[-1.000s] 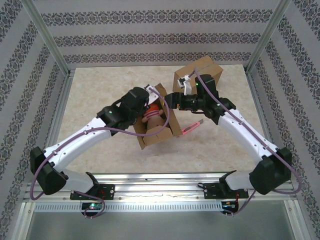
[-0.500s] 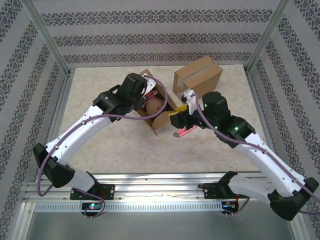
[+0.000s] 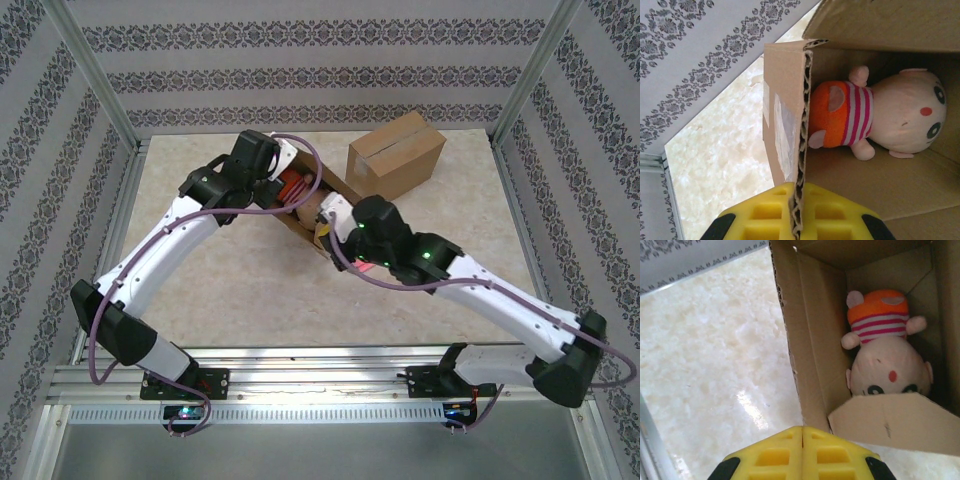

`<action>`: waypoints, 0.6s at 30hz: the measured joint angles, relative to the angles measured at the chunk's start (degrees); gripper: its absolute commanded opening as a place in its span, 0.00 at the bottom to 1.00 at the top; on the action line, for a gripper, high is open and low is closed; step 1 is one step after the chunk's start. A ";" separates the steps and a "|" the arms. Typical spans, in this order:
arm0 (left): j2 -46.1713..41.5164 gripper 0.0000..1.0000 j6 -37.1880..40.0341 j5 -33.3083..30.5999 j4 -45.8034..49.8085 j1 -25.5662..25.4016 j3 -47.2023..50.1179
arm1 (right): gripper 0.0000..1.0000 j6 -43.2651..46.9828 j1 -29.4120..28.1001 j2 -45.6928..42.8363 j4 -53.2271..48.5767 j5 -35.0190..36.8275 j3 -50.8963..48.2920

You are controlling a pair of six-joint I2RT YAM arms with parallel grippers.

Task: Unpack the express box

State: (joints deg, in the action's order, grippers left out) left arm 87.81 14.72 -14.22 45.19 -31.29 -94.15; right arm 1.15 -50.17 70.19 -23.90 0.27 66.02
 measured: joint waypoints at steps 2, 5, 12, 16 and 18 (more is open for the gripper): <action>0.39 0.00 -0.11 0.72 -0.02 0.66 0.00 | 0.00 1.62 -0.35 3.23 0.68 1.01 1.77; 0.79 0.00 -0.28 1.77 -0.02 0.79 0.00 | 0.00 4.46 -0.31 8.09 1.46 2.29 5.09; 0.83 0.00 -0.63 3.06 -0.02 1.03 0.20 | 0.00 9.46 2.54 19.04 2.95 2.43 12.72; 0.98 0.00 -0.72 2.34 0.26 2.23 1.03 | 0.00 11.06 3.63 21.49 4.72 1.77 13.60; 1.03 0.00 -0.72 1.97 0.33 2.54 1.03 | 0.00 11.37 3.82 22.08 5.77 1.57 13.60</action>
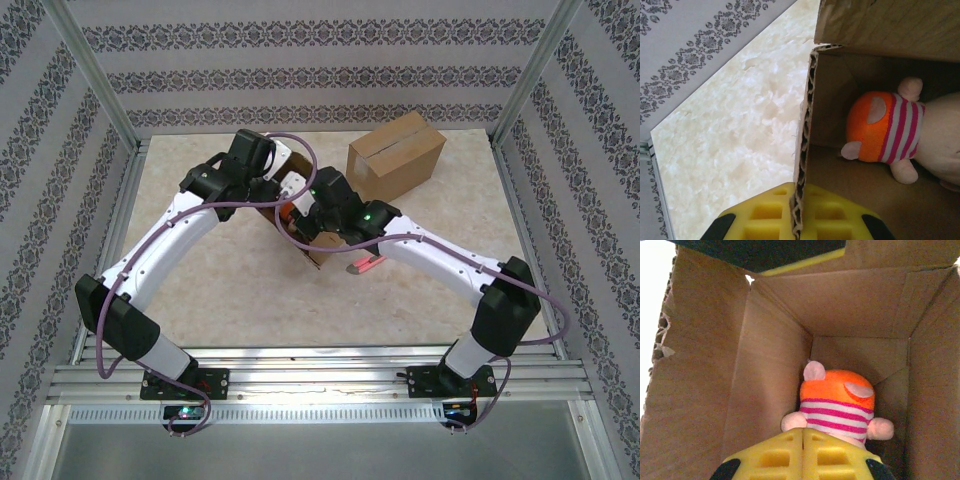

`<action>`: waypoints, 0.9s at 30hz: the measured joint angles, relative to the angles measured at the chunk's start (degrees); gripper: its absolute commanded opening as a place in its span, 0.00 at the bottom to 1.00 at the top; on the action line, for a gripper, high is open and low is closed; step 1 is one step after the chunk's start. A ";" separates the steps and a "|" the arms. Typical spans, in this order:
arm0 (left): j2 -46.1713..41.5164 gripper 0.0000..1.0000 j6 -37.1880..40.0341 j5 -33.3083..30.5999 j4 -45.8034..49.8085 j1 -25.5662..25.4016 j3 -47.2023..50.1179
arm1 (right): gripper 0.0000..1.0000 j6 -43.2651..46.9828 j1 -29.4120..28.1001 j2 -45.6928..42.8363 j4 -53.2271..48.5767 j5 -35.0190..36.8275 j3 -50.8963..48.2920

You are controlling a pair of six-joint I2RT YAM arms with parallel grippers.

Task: Unpack the express box

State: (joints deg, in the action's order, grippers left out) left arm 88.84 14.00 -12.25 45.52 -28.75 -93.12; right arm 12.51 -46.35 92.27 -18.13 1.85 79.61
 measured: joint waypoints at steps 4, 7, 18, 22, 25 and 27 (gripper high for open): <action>0.00 0.00 0.00 -0.39 -0.02 0.39 0.00 | 0.00 0.26 0.02 0.57 2.62 -0.15 -0.66; 0.11 0.00 0.04 -0.44 0.13 0.39 0.02 | 0.00 0.11 0.02 0.20 6.78 -0.13 -3.23; 0.04 0.00 0.04 3.21 0.28 -0.11 0.24 | 0.00 -0.72 1.38 -2.93 12.41 0.50 -16.46; 0.00 0.00 -0.15 4.26 0.28 -0.11 0.24 | 0.00 -1.05 1.36 -2.89 12.37 0.52 -16.39; -0.28 0.00 -0.44 5.05 0.31 -0.11 0.24 | 0.10 -1.92 1.36 -1.79 10.34 1.38 -14.16; -0.61 0.00 -0.63 5.62 0.33 -0.11 0.24 | 0.21 -2.62 1.36 -0.11 8.20 2.40 -11.19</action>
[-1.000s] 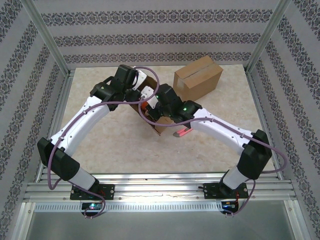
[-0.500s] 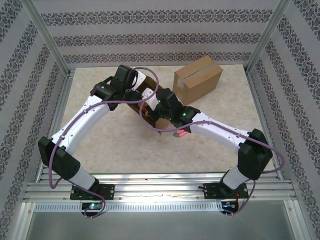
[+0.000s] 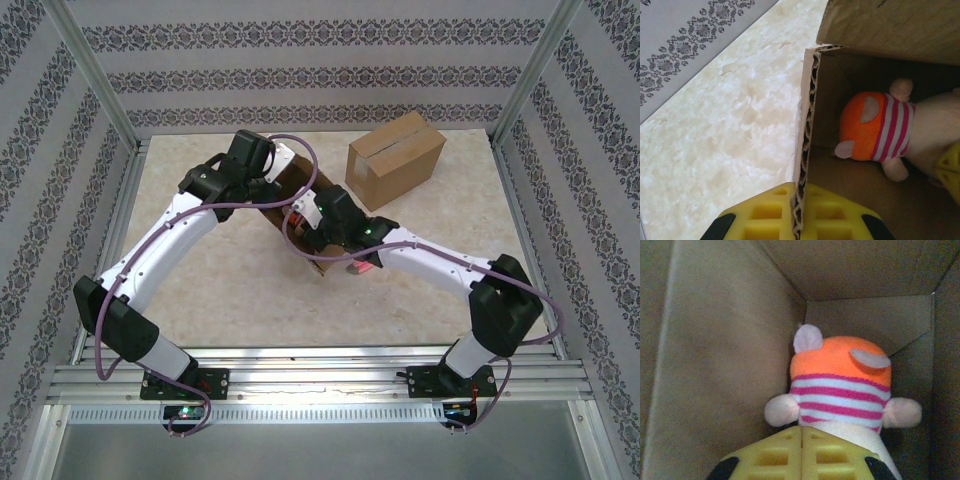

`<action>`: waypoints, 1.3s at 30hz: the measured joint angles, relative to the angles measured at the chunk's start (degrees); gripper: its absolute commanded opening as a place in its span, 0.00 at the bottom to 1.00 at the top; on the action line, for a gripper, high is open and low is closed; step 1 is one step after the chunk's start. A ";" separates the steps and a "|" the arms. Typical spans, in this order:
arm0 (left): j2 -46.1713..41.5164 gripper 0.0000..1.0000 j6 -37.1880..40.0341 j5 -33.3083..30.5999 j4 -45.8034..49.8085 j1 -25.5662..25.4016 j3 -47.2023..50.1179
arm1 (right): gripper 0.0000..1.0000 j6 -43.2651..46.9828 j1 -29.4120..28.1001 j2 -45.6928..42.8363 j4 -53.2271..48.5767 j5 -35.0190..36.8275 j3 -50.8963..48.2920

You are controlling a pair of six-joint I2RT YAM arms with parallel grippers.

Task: Unpack the express box

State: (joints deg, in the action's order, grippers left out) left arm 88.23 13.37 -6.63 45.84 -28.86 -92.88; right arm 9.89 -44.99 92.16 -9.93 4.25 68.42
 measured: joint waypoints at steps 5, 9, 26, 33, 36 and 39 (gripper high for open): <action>-1.11 0.00 -0.20 0.92 0.00 0.00 0.00 | 0.36 -1.46 0.02 4.35 -3.58 2.71 5.03; -1.55 0.00 -0.20 1.70 0.00 0.00 0.09 | 0.51 -2.73 0.02 7.74 -6.34 4.37 6.25; -1.57 0.00 -0.20 0.79 -1.22 0.11 0.70 | 0.75 -5.46 0.00 20.41 -18.82 12.83 21.62; -1.62 0.00 -0.24 0.20 -1.64 0.11 1.27 | 0.43 -5.90 0.04 22.21 -19.98 12.94 23.04; -1.62 0.00 -0.39 0.42 -1.62 0.11 1.33 | 0.23 -6.73 0.28 23.15 -20.15 12.92 23.02; -1.62 0.00 -0.55 0.42 -1.64 0.09 1.73 | 0.01 -7.02 0.50 23.37 -20.15 12.83 22.91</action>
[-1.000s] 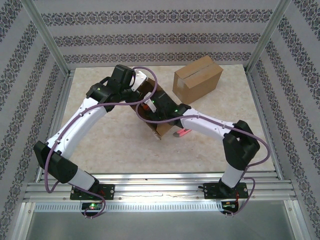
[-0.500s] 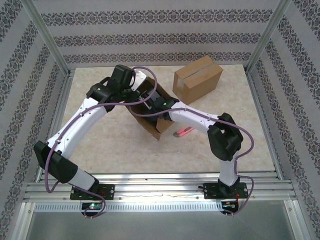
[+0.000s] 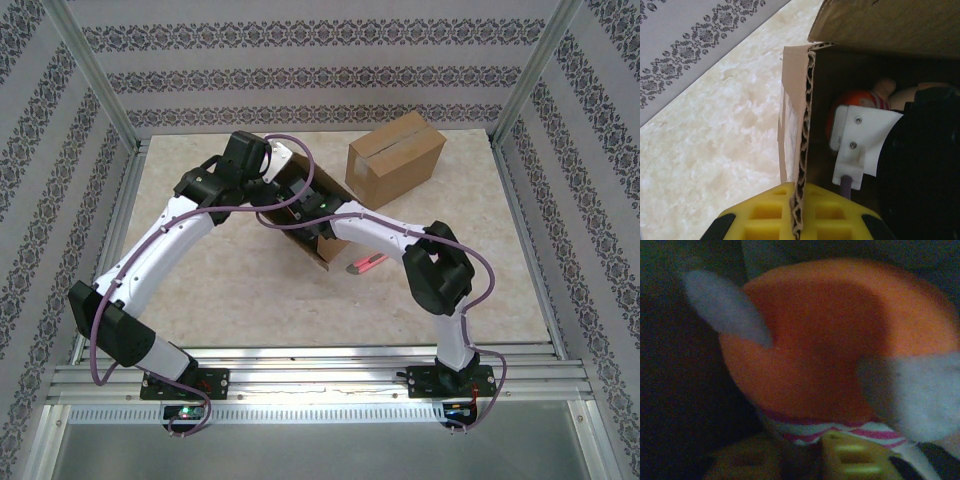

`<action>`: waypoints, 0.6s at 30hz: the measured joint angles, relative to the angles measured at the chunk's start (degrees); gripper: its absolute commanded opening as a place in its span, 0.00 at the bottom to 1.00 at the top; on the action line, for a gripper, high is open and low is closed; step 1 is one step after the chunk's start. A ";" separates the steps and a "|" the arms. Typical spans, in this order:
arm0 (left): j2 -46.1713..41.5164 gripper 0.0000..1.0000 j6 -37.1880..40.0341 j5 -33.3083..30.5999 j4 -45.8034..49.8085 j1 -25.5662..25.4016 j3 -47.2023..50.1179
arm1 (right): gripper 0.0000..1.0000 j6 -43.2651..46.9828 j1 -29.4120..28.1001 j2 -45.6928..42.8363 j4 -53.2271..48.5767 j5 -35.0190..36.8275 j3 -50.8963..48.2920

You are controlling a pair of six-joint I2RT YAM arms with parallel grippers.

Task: Unpack the express box

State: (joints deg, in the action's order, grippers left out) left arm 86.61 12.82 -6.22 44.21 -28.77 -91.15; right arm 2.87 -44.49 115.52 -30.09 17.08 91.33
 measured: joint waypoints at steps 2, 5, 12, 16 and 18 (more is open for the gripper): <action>-0.11 0.00 -0.09 -0.02 -0.07 0.02 0.44 | 0.00 -0.46 0.11 -0.28 0.33 -0.24 -0.39; -0.42 0.00 -0.39 -0.02 -0.07 0.00 0.61 | 0.00 -0.85 0.15 -1.53 1.36 -0.76 -2.10; -0.50 0.00 -1.53 0.02 -0.02 -0.52 0.81 | 0.00 -1.11 0.15 -8.94 6.43 -4.44 -10.10; -0.15 0.00 -2.14 0.00 0.39 -0.85 0.83 | 0.00 -1.57 0.15 -16.00 12.15 -7.74 -16.76; 0.42 0.00 -2.62 -0.17 0.46 -0.85 0.83 | 0.00 -1.95 0.15 -19.69 15.58 -9.38 -19.67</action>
State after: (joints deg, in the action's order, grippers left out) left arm 87.02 10.20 -6.39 44.66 -29.63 -90.32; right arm 0.93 -44.34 95.83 -14.50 7.70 71.66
